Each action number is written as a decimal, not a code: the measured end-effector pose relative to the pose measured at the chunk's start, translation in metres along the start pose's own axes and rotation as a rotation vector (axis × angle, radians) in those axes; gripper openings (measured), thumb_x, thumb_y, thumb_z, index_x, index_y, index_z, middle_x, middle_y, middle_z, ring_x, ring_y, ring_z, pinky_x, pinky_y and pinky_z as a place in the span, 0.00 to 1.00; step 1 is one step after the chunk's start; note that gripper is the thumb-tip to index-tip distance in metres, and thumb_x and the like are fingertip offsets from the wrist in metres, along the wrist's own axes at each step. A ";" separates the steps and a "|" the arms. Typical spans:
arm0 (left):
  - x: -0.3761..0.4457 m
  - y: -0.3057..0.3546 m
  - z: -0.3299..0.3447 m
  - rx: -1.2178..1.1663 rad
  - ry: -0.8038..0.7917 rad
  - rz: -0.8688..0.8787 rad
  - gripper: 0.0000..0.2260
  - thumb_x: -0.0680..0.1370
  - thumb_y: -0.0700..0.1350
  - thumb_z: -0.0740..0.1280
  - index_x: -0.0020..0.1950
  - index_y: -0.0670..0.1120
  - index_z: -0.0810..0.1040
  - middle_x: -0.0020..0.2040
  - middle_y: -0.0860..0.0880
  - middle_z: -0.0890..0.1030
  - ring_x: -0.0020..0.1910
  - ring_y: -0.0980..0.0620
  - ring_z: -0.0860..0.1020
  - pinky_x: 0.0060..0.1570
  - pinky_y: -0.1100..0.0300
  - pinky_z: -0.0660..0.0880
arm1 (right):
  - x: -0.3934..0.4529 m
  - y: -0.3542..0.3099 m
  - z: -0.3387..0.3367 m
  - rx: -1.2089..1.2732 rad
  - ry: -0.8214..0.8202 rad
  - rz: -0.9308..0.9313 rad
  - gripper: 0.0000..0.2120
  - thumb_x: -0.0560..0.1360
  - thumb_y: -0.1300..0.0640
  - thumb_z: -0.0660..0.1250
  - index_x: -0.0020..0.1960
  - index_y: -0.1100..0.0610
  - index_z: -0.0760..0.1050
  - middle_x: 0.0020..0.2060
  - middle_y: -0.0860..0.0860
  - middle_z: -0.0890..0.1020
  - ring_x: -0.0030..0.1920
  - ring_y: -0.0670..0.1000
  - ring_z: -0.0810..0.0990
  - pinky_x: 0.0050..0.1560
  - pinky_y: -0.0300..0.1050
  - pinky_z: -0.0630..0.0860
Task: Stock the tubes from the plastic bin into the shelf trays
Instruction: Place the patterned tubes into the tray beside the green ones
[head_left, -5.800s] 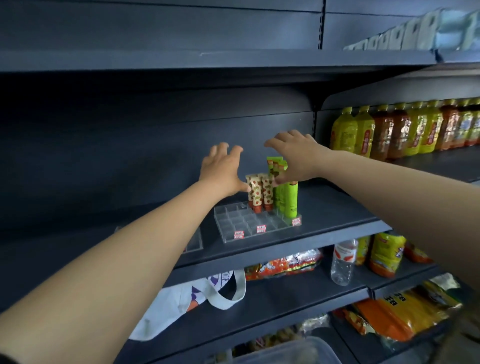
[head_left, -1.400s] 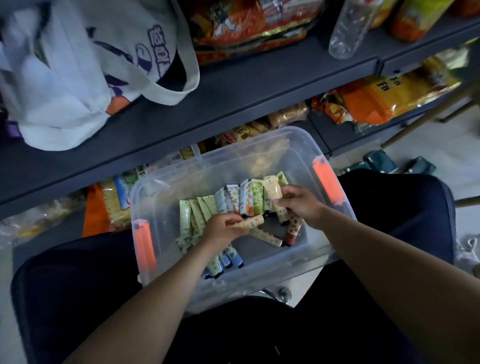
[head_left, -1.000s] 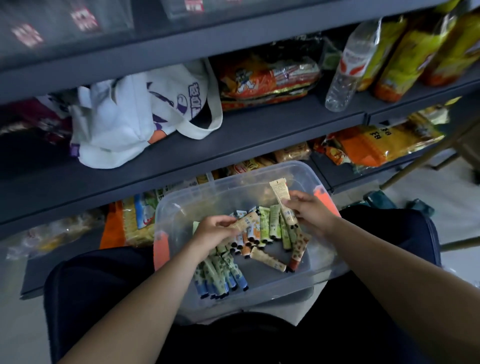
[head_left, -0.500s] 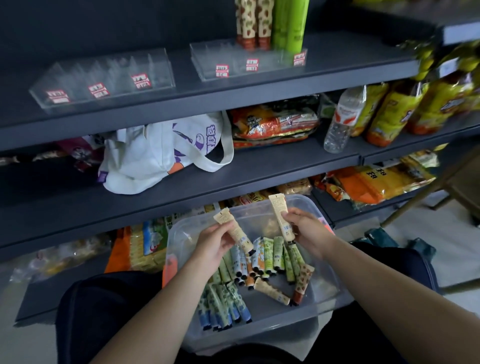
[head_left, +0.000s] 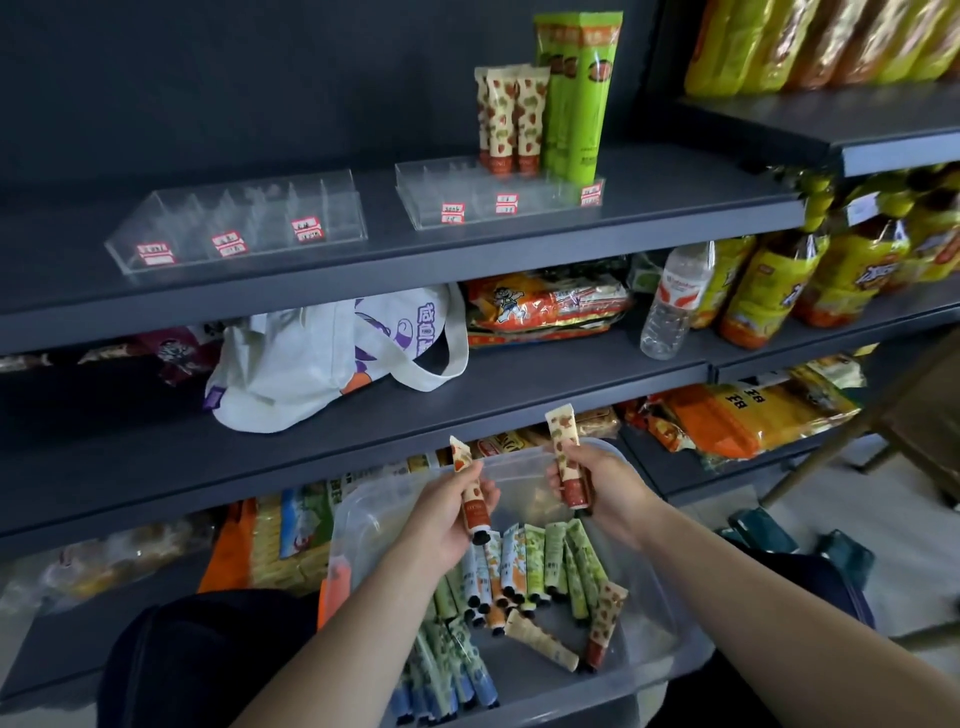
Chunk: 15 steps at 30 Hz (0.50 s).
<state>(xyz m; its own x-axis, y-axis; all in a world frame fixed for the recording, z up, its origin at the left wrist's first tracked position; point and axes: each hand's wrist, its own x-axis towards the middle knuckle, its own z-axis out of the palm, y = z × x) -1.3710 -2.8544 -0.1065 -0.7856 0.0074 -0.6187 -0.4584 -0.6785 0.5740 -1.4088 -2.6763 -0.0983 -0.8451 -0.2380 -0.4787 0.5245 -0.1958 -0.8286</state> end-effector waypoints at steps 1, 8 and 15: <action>0.000 0.002 0.000 0.014 -0.005 0.013 0.09 0.76 0.38 0.66 0.55 0.36 0.74 0.41 0.43 0.77 0.38 0.51 0.78 0.42 0.58 0.79 | -0.001 -0.002 -0.001 0.014 -0.006 0.007 0.10 0.80 0.57 0.58 0.51 0.62 0.75 0.34 0.54 0.77 0.35 0.51 0.74 0.42 0.46 0.70; -0.010 0.021 0.013 0.276 -0.125 0.077 0.10 0.80 0.36 0.59 0.60 0.39 0.73 0.50 0.42 0.80 0.49 0.49 0.78 0.53 0.55 0.73 | -0.009 -0.022 0.002 -0.089 0.127 -0.163 0.06 0.79 0.66 0.58 0.52 0.58 0.72 0.42 0.57 0.80 0.47 0.56 0.79 0.53 0.52 0.74; -0.043 0.072 0.054 0.544 -0.235 0.241 0.10 0.78 0.32 0.61 0.54 0.44 0.75 0.48 0.45 0.81 0.51 0.50 0.79 0.52 0.59 0.75 | -0.033 -0.087 0.011 -0.380 0.104 -0.331 0.03 0.76 0.62 0.66 0.49 0.58 0.77 0.45 0.56 0.83 0.47 0.54 0.80 0.49 0.49 0.74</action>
<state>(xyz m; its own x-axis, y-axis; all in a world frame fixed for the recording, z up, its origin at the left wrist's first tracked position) -1.3928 -2.8636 -0.0100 -0.9349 0.1037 -0.3395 -0.3542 -0.2114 0.9110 -1.4259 -2.6616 -0.0072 -0.9754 -0.1222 -0.1837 0.1692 0.1200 -0.9783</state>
